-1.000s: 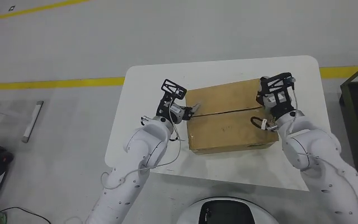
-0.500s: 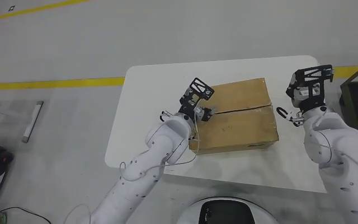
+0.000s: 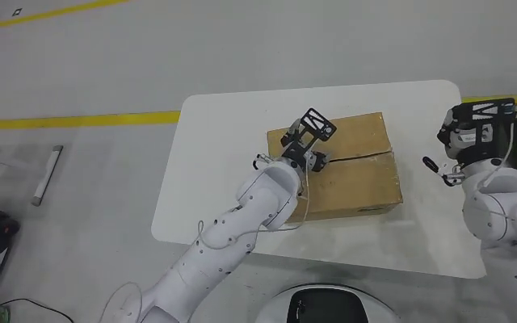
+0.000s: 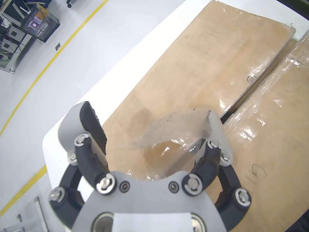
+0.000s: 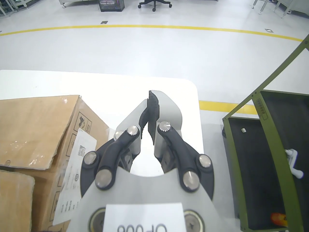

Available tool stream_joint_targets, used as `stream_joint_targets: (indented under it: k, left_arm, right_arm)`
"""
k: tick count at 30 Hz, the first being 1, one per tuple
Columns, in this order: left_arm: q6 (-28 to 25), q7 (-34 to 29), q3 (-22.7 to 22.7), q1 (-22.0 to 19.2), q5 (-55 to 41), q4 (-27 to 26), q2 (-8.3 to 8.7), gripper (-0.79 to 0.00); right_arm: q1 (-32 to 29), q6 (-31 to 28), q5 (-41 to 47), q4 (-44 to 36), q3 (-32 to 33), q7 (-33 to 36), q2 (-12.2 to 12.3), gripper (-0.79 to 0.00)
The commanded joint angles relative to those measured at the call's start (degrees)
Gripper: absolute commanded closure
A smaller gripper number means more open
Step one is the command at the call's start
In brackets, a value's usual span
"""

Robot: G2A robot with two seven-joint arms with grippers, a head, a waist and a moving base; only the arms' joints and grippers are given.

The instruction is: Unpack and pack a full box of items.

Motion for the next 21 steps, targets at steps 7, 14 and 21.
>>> stream_joint_targets:
  k: [7, 14, 21]
  left_arm:
    - [1.39, 0.58, 3.44, -2.74, 0.04, 4.07, -3.16, -0.785]
    - [3.07, 1.17, 5.81, -4.84, -0.08, 7.61, -6.12, -0.785]
    - [4.51, 1.62, 7.42, -6.43, -0.08, 10.82, -8.97, -0.785]
  right_arm:
    - [-1.07, -2.51, 1.82, 1.8, 4.06, -1.1, 0.23, 0.0]
    - [-1.9, -5.09, 3.37, 3.1, 7.52, -1.84, 0.51, 0.0]
    - [-2.61, -6.83, 4.68, 3.71, 9.65, -2.52, 0.68, 0.0]
